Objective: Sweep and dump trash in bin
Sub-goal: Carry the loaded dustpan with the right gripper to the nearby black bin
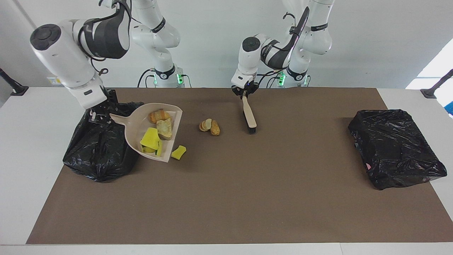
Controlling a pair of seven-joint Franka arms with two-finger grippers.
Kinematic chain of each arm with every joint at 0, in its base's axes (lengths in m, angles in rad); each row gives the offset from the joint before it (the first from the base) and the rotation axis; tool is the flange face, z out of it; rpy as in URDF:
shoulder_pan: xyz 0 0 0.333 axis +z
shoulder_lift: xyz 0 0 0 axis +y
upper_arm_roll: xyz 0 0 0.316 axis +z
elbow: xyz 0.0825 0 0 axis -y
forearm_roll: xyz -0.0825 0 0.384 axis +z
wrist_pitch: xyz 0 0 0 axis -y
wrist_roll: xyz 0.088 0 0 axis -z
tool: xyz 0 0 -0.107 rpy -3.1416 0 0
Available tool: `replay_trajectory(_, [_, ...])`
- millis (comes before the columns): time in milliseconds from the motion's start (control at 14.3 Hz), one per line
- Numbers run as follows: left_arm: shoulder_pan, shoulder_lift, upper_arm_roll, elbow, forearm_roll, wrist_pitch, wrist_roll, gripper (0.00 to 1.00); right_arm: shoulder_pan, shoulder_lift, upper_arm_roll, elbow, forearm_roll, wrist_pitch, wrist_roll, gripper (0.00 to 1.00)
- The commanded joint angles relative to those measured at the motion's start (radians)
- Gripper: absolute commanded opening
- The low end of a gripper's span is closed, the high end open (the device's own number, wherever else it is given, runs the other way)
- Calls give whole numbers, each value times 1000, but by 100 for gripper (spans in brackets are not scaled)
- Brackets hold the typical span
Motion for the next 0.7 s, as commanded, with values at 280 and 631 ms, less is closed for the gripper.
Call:
replay_trajectory(280, [-16,-10,14,-21,11,23,68,0,-141,-38,13,-41,-205,82,-89,0])
replay_trajectory(631, [-8,-1,18,-17,11,28,93,79,-145,-62,12,-81,-323,82,-69,0])
